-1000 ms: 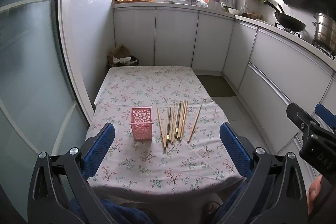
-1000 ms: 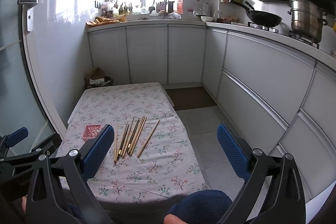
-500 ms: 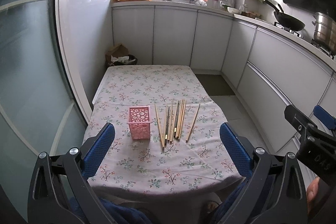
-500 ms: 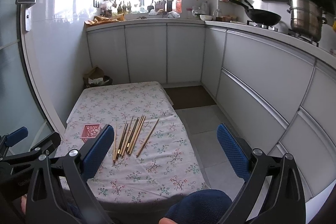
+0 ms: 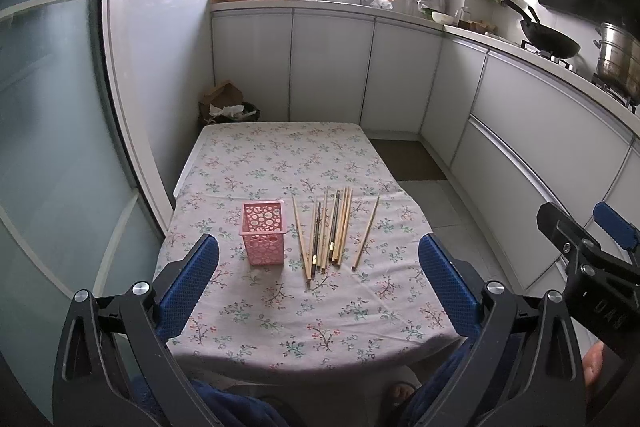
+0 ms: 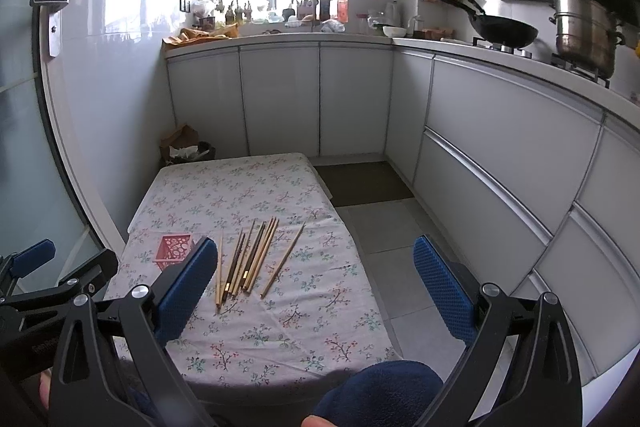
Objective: Organize utensils
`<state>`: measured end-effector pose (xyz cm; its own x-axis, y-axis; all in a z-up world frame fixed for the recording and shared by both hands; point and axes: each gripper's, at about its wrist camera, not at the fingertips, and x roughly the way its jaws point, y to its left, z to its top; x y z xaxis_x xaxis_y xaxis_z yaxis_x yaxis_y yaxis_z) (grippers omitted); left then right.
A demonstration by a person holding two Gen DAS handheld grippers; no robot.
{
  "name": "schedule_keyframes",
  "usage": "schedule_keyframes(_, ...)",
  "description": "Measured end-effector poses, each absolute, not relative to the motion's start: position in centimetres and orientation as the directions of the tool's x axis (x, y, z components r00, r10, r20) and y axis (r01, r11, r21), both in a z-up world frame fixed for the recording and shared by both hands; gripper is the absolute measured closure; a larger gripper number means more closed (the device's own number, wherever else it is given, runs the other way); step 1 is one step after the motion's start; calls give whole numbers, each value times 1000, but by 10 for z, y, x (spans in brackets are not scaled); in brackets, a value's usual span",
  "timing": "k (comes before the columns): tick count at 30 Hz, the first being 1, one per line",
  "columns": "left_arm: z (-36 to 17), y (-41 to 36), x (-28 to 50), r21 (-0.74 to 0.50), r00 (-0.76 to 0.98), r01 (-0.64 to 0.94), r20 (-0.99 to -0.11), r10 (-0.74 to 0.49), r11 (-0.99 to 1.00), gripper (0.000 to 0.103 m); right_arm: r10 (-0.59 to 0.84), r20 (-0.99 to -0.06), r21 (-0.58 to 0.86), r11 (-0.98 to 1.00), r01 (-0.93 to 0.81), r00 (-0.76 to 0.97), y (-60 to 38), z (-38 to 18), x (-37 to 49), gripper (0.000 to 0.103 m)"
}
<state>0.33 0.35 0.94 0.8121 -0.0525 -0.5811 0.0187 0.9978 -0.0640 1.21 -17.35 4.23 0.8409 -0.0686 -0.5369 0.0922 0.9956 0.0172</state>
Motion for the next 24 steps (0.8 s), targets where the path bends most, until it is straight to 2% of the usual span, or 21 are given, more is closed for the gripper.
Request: schedule_keyframes(24,3,4,17,-56,794,13,-606,-44,998,7,-50,-574,27,996,80,817,-170,27,31,7)
